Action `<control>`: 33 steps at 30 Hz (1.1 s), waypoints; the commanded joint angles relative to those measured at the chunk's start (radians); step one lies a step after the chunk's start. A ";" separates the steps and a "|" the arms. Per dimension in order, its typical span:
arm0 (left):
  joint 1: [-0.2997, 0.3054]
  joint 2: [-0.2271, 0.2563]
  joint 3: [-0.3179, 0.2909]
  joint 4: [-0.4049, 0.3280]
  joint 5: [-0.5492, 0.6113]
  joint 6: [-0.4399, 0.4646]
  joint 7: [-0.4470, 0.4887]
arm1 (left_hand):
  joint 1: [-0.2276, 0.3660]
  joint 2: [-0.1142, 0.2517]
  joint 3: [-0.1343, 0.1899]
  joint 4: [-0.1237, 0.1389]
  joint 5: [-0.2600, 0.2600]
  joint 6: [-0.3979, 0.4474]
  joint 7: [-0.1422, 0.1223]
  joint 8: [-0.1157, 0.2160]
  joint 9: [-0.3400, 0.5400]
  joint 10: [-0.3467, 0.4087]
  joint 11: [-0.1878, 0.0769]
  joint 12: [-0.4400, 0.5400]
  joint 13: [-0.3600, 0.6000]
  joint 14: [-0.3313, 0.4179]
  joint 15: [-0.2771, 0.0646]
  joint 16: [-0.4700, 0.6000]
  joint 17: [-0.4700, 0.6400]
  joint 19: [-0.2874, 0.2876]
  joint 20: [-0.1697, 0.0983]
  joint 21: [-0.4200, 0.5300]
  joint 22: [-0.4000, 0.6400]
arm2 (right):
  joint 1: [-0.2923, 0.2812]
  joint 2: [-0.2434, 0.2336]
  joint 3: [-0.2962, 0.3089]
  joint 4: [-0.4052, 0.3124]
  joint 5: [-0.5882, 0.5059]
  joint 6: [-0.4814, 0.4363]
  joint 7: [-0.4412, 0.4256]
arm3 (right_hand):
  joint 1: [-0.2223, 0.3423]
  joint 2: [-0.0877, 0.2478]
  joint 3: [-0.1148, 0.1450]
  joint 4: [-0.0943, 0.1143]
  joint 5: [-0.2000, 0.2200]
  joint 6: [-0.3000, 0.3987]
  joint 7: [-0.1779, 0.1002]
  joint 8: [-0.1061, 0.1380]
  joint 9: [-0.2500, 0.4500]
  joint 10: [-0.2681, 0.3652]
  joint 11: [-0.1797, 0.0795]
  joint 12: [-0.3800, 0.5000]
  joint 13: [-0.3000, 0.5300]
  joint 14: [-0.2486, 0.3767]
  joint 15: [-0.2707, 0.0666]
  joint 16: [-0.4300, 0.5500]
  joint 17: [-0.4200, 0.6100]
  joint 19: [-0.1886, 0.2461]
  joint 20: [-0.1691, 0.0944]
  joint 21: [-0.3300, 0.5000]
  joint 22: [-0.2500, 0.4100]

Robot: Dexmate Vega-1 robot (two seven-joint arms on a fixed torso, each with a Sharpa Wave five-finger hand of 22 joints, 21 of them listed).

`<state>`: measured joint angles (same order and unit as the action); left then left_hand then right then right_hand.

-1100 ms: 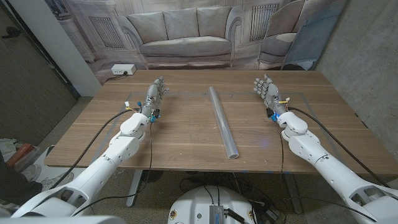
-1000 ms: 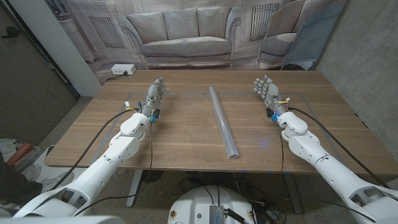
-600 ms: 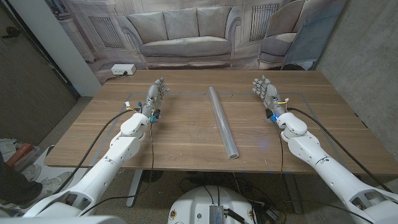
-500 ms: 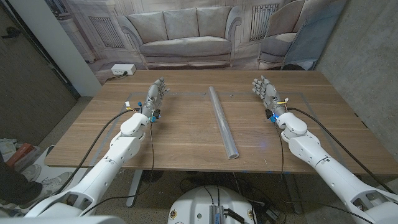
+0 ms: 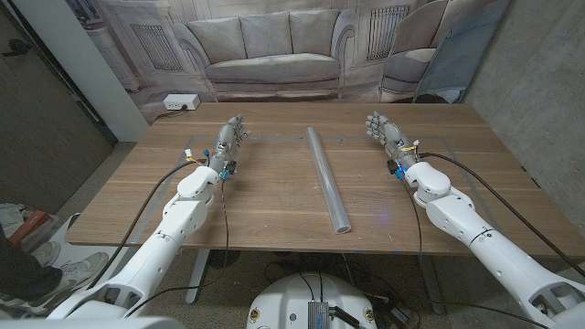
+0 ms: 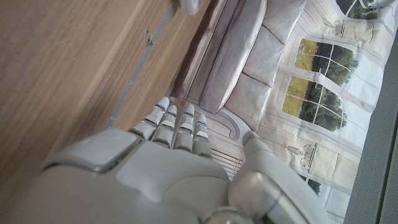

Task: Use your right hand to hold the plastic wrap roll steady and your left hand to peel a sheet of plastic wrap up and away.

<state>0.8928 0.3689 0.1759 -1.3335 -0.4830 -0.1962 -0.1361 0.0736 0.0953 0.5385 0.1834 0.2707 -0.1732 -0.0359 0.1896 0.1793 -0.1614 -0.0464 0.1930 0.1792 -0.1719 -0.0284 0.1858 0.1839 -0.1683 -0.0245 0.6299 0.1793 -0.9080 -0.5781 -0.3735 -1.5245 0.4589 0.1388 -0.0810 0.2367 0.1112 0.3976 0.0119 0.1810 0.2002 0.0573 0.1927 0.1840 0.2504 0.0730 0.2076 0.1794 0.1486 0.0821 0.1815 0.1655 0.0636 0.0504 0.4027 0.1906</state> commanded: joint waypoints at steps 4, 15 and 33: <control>-0.003 -0.025 -0.028 0.017 0.023 0.004 -0.037 | -0.005 0.076 0.009 -0.003 0.004 0.001 -0.008 0.009 0.005 -0.003 0.007 0.007 0.003 -0.020 0.009 0.009 0.003 -0.012 0.005 -0.005 0.005 | 0.003 -0.092 -0.063 -0.172 -0.136 -0.179 -0.094 | 0.023 0.001 0.004 -0.016 0.000 0.007 -0.001 0.006 0.003 0.008 0.002 0.007 0.003 0.005 0.006 0.004 0.003 0.000 0.007 -0.005 0.001; -0.006 -0.030 -0.040 0.029 0.026 0.010 -0.060 | -0.006 0.075 0.010 -0.003 0.004 0.010 -0.007 0.010 0.005 -0.001 0.009 0.007 0.003 -0.018 0.010 0.009 0.003 -0.009 0.005 -0.007 0.005 | 0.022 -0.125 -0.113 -0.256 -0.207 -0.318 -0.137 | 0.037 0.004 0.009 -0.028 0.000 0.010 0.000 0.006 0.004 0.015 0.002 0.009 0.003 0.009 0.004 0.003 0.003 0.004 0.008 -0.007 0.001; -0.024 -0.047 -0.053 0.064 0.035 0.006 -0.086 | -0.007 0.075 0.011 -0.004 0.003 0.014 -0.007 0.008 0.005 0.001 0.011 0.008 0.004 -0.016 0.010 0.009 0.003 -0.008 0.005 -0.010 0.005 | 0.081 -0.144 -0.208 -0.346 -0.342 -0.513 -0.172 | 0.057 0.003 0.012 -0.048 0.000 0.019 0.002 0.008 0.004 0.029 -0.002 0.012 0.003 0.017 -0.004 0.003 0.003 0.013 0.004 -0.008 0.001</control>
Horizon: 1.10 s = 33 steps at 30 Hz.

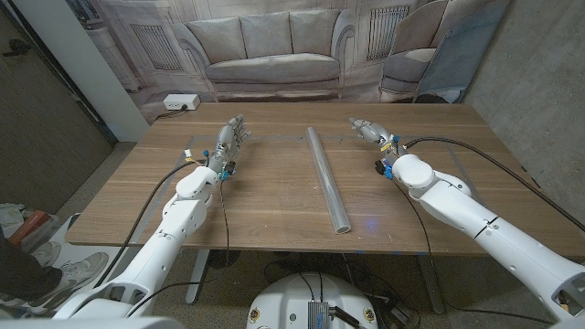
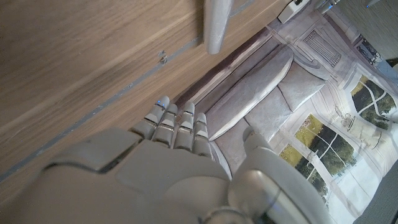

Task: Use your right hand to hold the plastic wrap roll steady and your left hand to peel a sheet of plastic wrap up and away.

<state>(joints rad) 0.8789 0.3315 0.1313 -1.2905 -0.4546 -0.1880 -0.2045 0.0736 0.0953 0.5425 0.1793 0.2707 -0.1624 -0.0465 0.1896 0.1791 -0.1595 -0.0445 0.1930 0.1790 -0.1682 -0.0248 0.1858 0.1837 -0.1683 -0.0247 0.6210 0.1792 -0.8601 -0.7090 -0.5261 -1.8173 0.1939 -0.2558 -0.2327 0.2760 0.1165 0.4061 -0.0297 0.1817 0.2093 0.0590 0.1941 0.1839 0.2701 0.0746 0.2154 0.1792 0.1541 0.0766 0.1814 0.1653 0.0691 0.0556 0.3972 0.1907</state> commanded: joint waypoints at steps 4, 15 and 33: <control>-0.013 -0.010 -0.009 0.022 0.013 0.001 -0.019 | -0.007 0.075 0.007 0.000 0.003 0.003 0.002 0.007 0.006 -0.002 0.010 0.008 0.004 -0.021 0.007 0.008 0.003 -0.008 0.005 -0.002 0.005 | 0.046 -0.014 -0.077 -0.066 -0.104 -0.166 -0.022 | 0.021 -0.002 0.004 -0.010 0.000 0.011 0.001 0.006 0.004 0.011 -0.003 0.004 0.003 0.013 0.003 0.003 0.003 0.009 -0.001 -0.004 0.001; -0.018 -0.023 -0.013 0.034 0.019 -0.006 -0.022 | -0.007 0.076 0.008 0.000 0.003 0.003 0.005 0.006 0.006 -0.001 0.011 0.007 0.004 -0.021 0.006 0.008 0.003 -0.008 0.006 -0.003 0.005 | 0.102 -0.019 -0.164 -0.137 -0.216 -0.363 -0.018 | 0.028 -0.010 0.001 -0.021 -0.002 0.015 0.004 0.006 0.004 0.019 -0.003 0.006 0.003 0.023 0.004 0.005 0.004 0.026 0.003 0.000 0.002; -0.030 -0.027 -0.013 0.048 0.024 0.000 -0.042 | -0.007 0.076 0.009 0.000 0.003 0.005 0.003 0.005 0.006 -0.002 0.010 0.007 0.004 -0.021 0.007 0.007 0.003 -0.007 0.005 -0.005 0.006 | 0.210 0.033 -0.339 -0.211 -0.371 -0.733 -0.007 | 0.039 -0.036 -0.012 -0.046 -0.003 0.028 0.003 0.006 0.004 0.035 -0.019 0.008 0.003 0.065 -0.004 0.011 0.004 0.080 0.028 0.013 0.003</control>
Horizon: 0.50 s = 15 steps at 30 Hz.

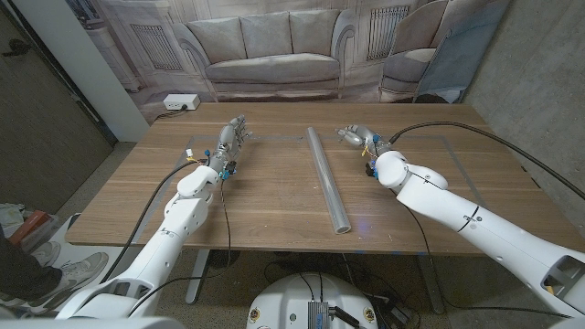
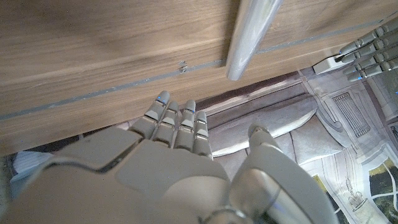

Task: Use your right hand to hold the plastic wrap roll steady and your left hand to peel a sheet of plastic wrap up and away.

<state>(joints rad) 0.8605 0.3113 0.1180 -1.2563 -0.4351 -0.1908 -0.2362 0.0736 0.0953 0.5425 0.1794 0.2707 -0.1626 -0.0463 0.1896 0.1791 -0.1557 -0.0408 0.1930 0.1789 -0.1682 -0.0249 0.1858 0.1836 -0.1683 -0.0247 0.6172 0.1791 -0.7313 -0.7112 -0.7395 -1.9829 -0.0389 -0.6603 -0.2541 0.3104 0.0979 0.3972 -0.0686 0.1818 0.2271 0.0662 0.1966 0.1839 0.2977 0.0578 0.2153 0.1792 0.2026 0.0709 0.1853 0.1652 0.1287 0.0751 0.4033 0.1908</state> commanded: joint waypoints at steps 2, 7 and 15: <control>-0.012 -0.007 0.000 0.011 0.008 0.006 -0.006 | -0.007 0.076 0.009 0.000 0.003 0.005 0.004 0.005 0.006 -0.006 0.007 0.007 0.004 -0.021 0.007 0.007 0.003 -0.007 0.006 -0.002 0.006 | 0.101 0.038 -0.154 -0.049 -0.150 -0.364 0.025 | 0.004 -0.022 -0.006 -0.009 -0.004 0.012 -0.005 0.004 0.005 0.011 -0.003 0.008 0.003 0.020 -0.001 0.008 0.005 0.026 0.010 0.008 0.003; -0.017 -0.004 0.002 0.017 0.012 0.008 -0.017 | -0.007 0.076 0.010 0.000 0.002 0.006 0.004 0.005 0.006 -0.006 0.008 0.007 0.004 -0.022 0.007 0.007 0.003 -0.007 0.005 -0.002 0.006 | 0.124 0.044 -0.188 -0.055 -0.153 -0.402 0.035 | 0.002 -0.028 -0.010 -0.012 -0.004 0.014 -0.005 0.004 0.005 0.019 -0.004 0.011 0.004 0.027 -0.004 0.009 0.005 0.030 0.010 0.009 0.003; -0.020 -0.016 -0.004 0.029 0.005 0.001 -0.023 | -0.007 0.076 0.010 0.000 0.002 0.006 0.004 0.005 0.006 -0.009 0.008 0.006 0.004 -0.024 0.008 0.006 0.003 -0.009 0.005 -0.004 0.006 | 0.171 0.071 -0.275 -0.056 -0.184 -0.509 0.019 | 0.004 -0.040 -0.017 -0.021 -0.004 0.022 -0.007 0.006 0.005 0.044 -0.010 0.018 0.004 0.046 -0.023 0.010 0.005 0.028 0.013 0.004 0.004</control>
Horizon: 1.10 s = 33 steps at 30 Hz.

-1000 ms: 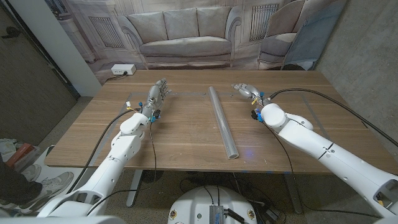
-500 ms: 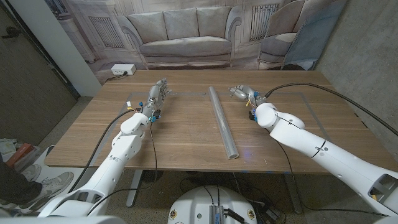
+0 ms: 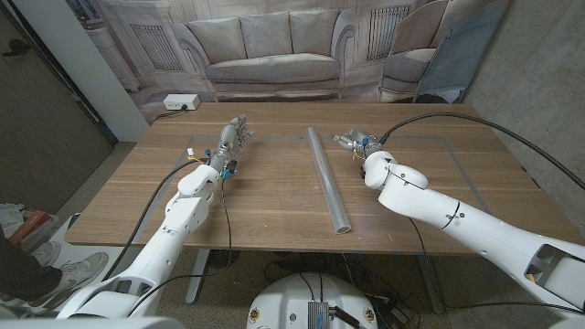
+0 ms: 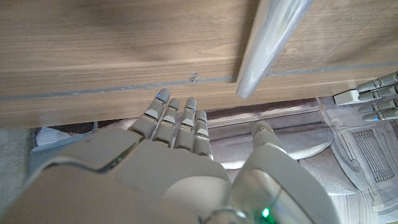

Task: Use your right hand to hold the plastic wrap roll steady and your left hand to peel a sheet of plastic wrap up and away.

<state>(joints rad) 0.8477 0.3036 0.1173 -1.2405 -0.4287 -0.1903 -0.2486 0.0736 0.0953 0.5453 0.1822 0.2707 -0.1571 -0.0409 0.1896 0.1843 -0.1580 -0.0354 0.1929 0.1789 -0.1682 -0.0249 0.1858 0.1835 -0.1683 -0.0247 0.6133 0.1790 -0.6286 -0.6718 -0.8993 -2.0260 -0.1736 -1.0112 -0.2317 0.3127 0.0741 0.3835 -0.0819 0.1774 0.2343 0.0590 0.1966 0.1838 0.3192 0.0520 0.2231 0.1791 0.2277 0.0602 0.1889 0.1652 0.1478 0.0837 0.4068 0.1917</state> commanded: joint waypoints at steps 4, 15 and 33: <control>-0.011 -0.009 -0.002 0.019 0.001 0.003 -0.016 | -0.007 0.076 0.007 -0.003 0.002 0.001 -0.001 0.005 0.001 -0.008 0.004 0.005 0.004 -0.025 0.009 0.006 0.003 -0.009 0.004 -0.001 0.006 | 0.091 0.039 -0.153 -0.012 -0.054 -0.197 -0.010 | 0.010 -0.022 -0.005 -0.017 0.001 0.023 -0.002 0.007 0.006 0.037 -0.009 0.014 0.005 0.043 -0.026 0.010 0.006 0.028 0.008 0.005 0.003; -0.014 -0.007 -0.003 0.018 0.009 0.012 -0.019 | -0.008 0.076 0.008 -0.002 0.002 0.002 0.000 0.004 0.001 -0.007 0.005 0.006 0.004 -0.024 0.009 0.007 0.003 -0.008 0.005 -0.003 0.006 | 0.133 0.073 -0.236 0.010 -0.058 -0.273 -0.059 | 0.049 -0.048 -0.010 -0.053 0.001 0.062 -0.013 0.017 0.009 0.078 -0.023 0.025 0.010 0.130 -0.069 0.024 0.010 0.076 0.010 0.015 0.004; -0.017 -0.013 -0.008 0.025 0.015 0.010 -0.022 | -0.009 0.077 0.010 -0.002 0.001 0.001 0.000 0.003 0.001 -0.008 0.006 0.006 0.004 -0.026 0.008 0.006 0.003 -0.007 0.005 -0.005 0.006 | 0.189 0.149 -0.338 0.075 -0.037 -0.370 -0.147 | 0.029 -0.064 -0.045 -0.042 0.005 0.170 -0.044 0.047 0.016 0.189 -0.034 0.065 0.025 0.259 -0.134 0.066 0.045 0.154 -0.016 0.045 0.014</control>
<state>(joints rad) 0.8327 0.2935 0.1126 -1.2193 -0.4186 -0.1803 -0.2685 0.0643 0.1041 0.5452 0.1822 0.2707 -0.1571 -0.0410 0.1896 0.1841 -0.1616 -0.0321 0.1929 0.1788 -0.1736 -0.0195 0.1858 0.1835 -0.1683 -0.0248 0.6133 0.1843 -0.4745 -0.5697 -1.1740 -1.9909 -0.2252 -1.2948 -0.3114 0.3447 0.0193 0.3470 -0.1222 0.1778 0.3901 0.0181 0.2336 0.1979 0.4920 0.0191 0.2784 0.1984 0.4711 -0.0469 0.2476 0.2046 0.2889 0.0677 0.4448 0.2026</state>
